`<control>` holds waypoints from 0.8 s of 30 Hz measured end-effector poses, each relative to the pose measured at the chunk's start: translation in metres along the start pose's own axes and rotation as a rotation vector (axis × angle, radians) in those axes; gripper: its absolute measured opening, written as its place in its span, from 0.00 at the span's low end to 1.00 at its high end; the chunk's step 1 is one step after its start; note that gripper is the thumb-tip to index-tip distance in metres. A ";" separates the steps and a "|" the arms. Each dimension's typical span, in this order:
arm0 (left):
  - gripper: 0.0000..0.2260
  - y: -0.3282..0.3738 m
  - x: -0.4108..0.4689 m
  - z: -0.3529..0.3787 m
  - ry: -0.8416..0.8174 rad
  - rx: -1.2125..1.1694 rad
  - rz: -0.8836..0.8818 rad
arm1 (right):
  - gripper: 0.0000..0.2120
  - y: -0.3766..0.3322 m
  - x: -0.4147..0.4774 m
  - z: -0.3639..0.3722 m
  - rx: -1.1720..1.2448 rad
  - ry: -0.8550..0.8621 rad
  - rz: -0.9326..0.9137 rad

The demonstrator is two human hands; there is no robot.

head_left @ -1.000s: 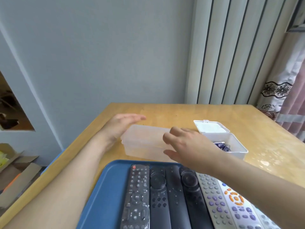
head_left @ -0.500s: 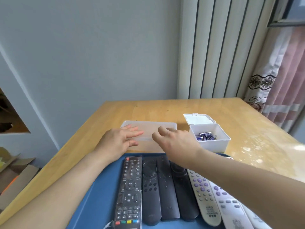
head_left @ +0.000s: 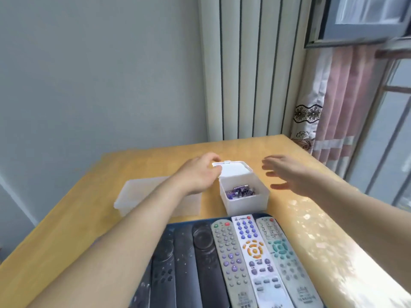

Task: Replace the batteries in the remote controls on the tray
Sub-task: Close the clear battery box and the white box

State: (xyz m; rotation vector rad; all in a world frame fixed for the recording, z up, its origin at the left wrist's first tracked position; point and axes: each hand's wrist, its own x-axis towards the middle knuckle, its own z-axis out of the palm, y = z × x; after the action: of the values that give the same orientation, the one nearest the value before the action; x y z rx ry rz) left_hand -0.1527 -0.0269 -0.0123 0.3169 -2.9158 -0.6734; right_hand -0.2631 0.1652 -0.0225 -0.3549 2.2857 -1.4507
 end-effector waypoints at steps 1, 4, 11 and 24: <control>0.19 0.007 0.018 0.014 -0.042 0.111 0.002 | 0.16 0.009 0.004 0.003 -0.010 -0.015 0.007; 0.28 0.002 0.059 0.039 -0.134 0.307 -0.127 | 0.18 0.027 0.011 0.022 -0.095 0.041 -0.111; 0.22 0.005 0.067 0.014 0.241 -0.955 -0.137 | 0.19 0.043 0.023 0.031 0.071 0.171 -0.195; 0.09 0.035 0.006 0.039 -0.047 0.082 0.132 | 0.38 0.041 0.006 -0.004 0.034 -0.306 -0.115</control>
State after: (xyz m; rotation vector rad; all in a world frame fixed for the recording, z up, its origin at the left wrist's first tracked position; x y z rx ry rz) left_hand -0.1708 0.0187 -0.0309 0.1175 -2.9814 -0.5501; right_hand -0.2701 0.1837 -0.0586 -0.6601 2.0223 -1.3790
